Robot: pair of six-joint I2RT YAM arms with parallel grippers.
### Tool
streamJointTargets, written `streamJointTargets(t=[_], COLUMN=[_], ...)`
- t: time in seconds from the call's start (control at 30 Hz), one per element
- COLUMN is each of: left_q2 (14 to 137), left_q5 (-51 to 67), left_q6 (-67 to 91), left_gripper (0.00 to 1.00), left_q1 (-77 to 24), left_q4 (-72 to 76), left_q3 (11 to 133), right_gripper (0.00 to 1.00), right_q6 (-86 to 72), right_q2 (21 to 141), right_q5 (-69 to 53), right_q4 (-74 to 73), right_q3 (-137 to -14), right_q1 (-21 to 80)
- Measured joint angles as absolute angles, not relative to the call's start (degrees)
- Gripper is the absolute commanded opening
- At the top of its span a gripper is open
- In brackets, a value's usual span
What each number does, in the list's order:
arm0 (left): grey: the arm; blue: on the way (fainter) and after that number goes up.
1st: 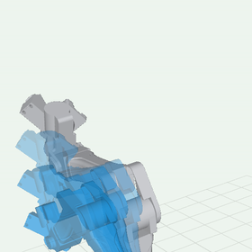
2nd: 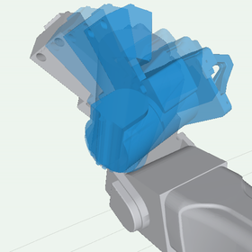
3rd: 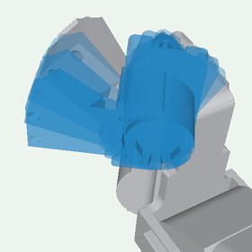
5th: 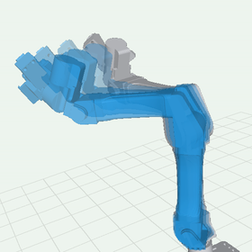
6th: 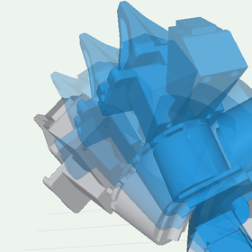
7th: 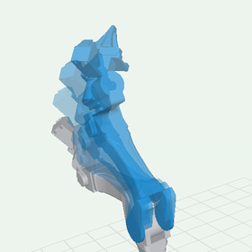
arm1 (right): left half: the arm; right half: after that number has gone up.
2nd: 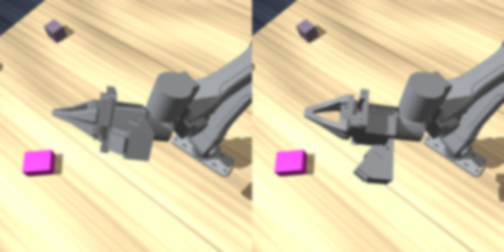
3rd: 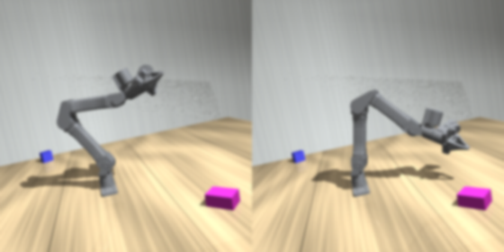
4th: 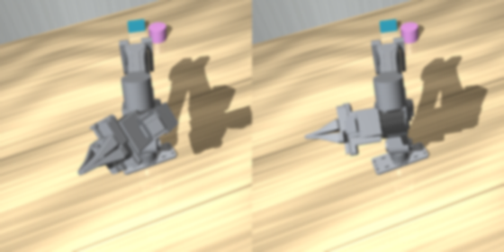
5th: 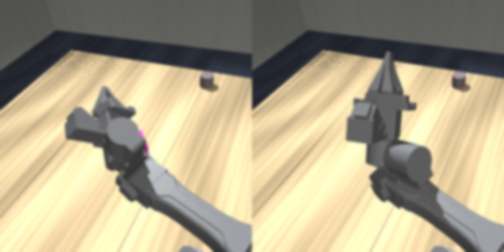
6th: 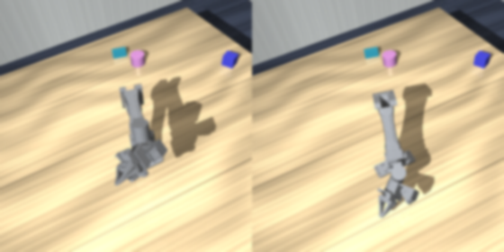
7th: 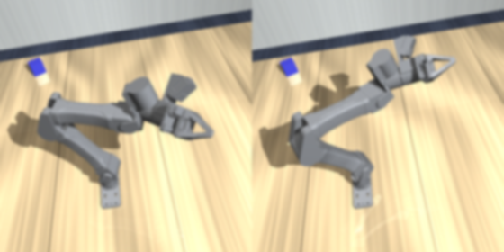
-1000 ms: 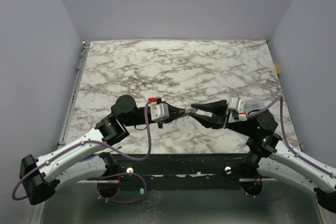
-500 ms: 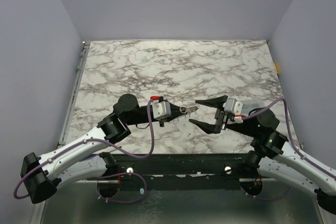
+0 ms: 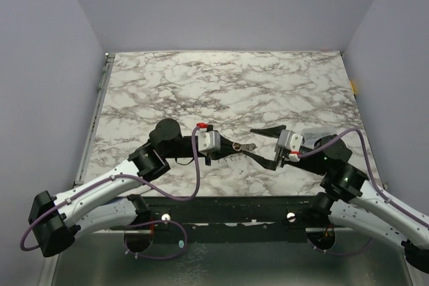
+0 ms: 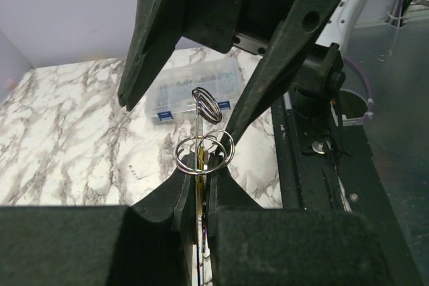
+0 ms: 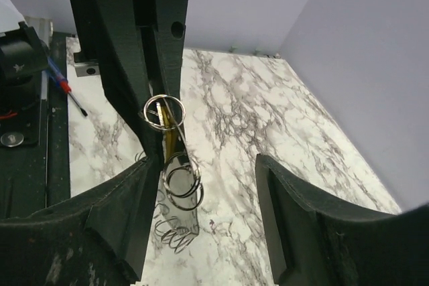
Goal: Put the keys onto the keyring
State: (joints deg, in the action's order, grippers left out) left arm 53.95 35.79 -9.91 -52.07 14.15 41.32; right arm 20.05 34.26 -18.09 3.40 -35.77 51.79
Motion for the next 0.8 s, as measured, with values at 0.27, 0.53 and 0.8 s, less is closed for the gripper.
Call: streamJointTargets(t=[0.27,0.53,0.8], left_q2=[55.4,55.8,55.9], left_q5=[38.8,40.8,41.3], left_q6=[-8.7,-8.1,-7.9], left_gripper=[0.0,0.0,0.0], left_q1=[-51.0,-51.0,-51.0], left_q4=[14.2,14.1,14.1], left_q3=[41.3,41.3,41.3], right_gripper=[0.55,0.56,0.41], right_q6=[22.8,23.5,24.4], right_q2=[36.3,37.2,39.6], right_q5=[-18.5,-22.2,-24.5], right_q4=[1.8,-2.7,-8.6], right_q3=[-36.3,-38.6,-42.0], right_q1=[51.8,51.8,51.8])
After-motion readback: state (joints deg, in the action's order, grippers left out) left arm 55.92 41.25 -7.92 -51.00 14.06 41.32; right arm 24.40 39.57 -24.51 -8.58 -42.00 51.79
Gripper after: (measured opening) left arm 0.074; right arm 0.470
